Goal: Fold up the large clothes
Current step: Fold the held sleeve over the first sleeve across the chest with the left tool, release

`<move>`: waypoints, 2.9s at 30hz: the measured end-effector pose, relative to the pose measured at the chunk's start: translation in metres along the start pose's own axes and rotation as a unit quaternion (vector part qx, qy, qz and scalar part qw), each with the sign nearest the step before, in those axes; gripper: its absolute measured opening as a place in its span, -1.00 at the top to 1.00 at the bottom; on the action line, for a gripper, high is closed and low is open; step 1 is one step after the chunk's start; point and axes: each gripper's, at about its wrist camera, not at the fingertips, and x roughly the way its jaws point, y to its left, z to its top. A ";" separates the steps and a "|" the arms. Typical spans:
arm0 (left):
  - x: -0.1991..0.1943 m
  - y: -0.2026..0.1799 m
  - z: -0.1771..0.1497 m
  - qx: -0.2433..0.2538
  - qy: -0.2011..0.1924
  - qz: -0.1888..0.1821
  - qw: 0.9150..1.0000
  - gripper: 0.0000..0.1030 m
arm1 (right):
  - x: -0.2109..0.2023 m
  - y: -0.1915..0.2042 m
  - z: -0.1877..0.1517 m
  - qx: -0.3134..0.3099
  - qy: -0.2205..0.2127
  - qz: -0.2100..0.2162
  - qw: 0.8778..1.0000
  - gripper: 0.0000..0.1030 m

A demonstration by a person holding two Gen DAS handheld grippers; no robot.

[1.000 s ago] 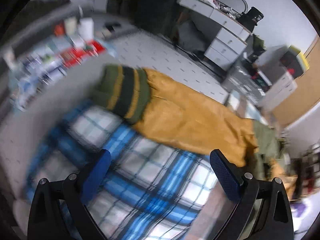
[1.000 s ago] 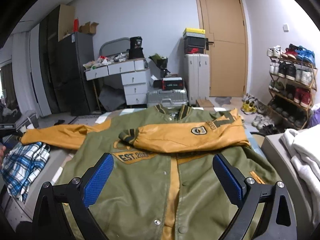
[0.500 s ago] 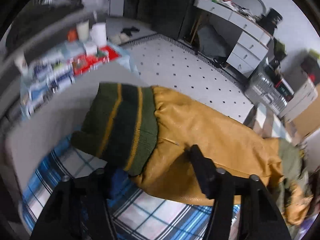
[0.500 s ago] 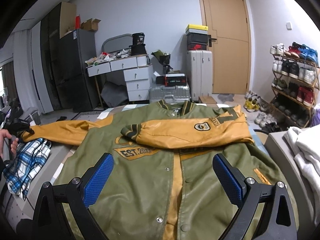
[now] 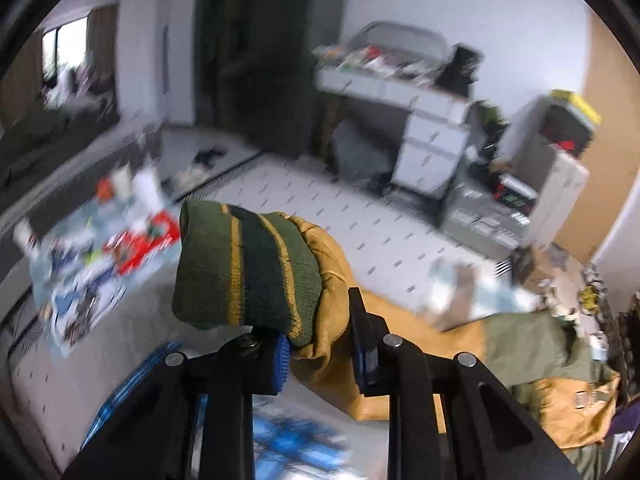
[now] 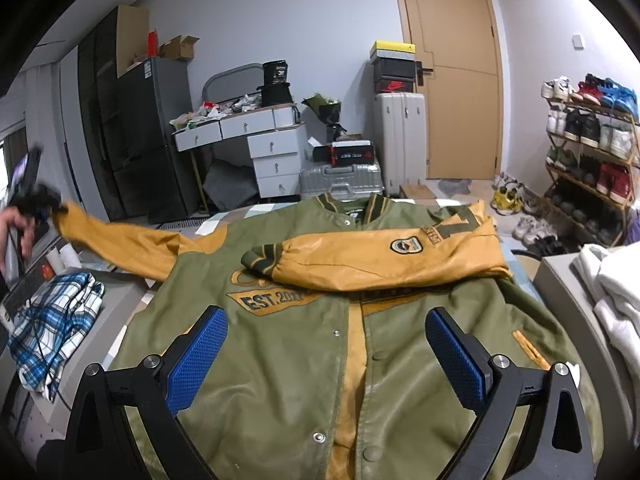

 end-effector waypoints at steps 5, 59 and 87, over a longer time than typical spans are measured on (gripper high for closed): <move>-0.046 -0.090 0.016 0.078 -0.052 -0.072 0.993 0.68 | -0.001 -0.008 0.001 0.011 0.001 -0.004 1.000 -0.95; 0.161 -0.307 -0.216 0.304 0.225 -0.193 0.905 -0.45 | -0.023 -0.115 0.006 0.187 -0.045 -0.048 0.980 -0.95; 0.094 -0.486 -0.293 0.448 0.202 -0.256 0.832 -0.48 | -0.001 -0.105 0.005 0.160 -0.002 -0.037 0.986 -0.95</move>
